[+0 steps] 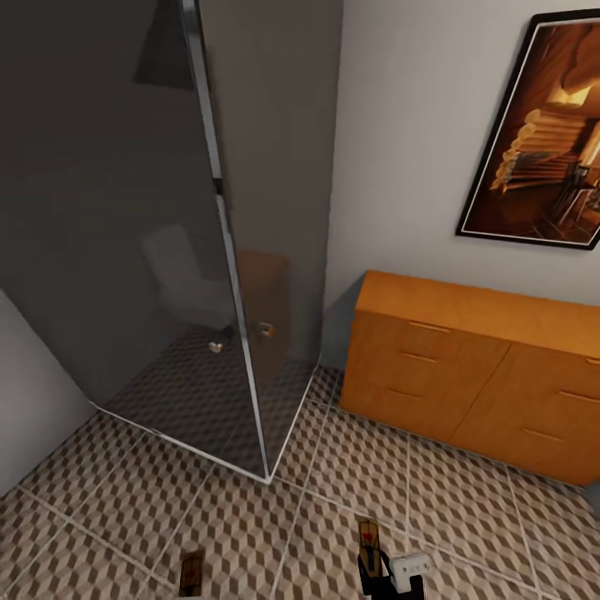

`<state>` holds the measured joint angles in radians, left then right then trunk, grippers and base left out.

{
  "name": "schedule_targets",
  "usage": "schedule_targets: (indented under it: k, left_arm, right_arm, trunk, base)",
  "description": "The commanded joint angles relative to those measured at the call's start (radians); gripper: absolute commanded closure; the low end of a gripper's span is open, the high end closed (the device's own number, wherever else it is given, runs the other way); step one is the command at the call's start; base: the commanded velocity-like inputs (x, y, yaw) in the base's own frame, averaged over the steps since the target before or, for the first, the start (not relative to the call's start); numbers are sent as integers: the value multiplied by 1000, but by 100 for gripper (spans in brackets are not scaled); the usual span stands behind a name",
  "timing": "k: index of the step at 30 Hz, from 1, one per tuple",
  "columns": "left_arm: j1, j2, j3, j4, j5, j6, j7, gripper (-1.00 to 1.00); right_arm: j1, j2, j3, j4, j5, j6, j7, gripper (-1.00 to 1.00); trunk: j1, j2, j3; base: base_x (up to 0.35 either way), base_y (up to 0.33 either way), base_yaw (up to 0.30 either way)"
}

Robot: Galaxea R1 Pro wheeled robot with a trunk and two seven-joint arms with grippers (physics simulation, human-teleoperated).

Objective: Take the four mousetraps from the cabinet in the bathroom and place them on the bathroom floor. Make sure all four end up on the same floor surface, and ensure that at least two of them are either under or directly next to the same bathroom sink.

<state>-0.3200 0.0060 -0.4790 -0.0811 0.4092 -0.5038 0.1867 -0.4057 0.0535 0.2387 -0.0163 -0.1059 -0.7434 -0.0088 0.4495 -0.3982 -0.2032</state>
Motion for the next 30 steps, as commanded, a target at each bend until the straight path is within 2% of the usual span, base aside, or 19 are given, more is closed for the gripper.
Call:
schedule_targets:
  k: [1, 30]
  left_arm:
    - [-1, 0, -9, 0, 2, -1, 8, 100]
    - [-1, 0, -9, 0, 2, -1, 7, 100]
  right_arm:
    - [-1, 0, 9, 1, -14, -4, 4, 100]
    - [-1, 0, 10, 1, -14, -4, 4, 100]
  trunk:
    - [0, -2, -2]
    - [0, -2, -2]
  base:
    - [0, 0, 286]
    - [0, 0, 286]
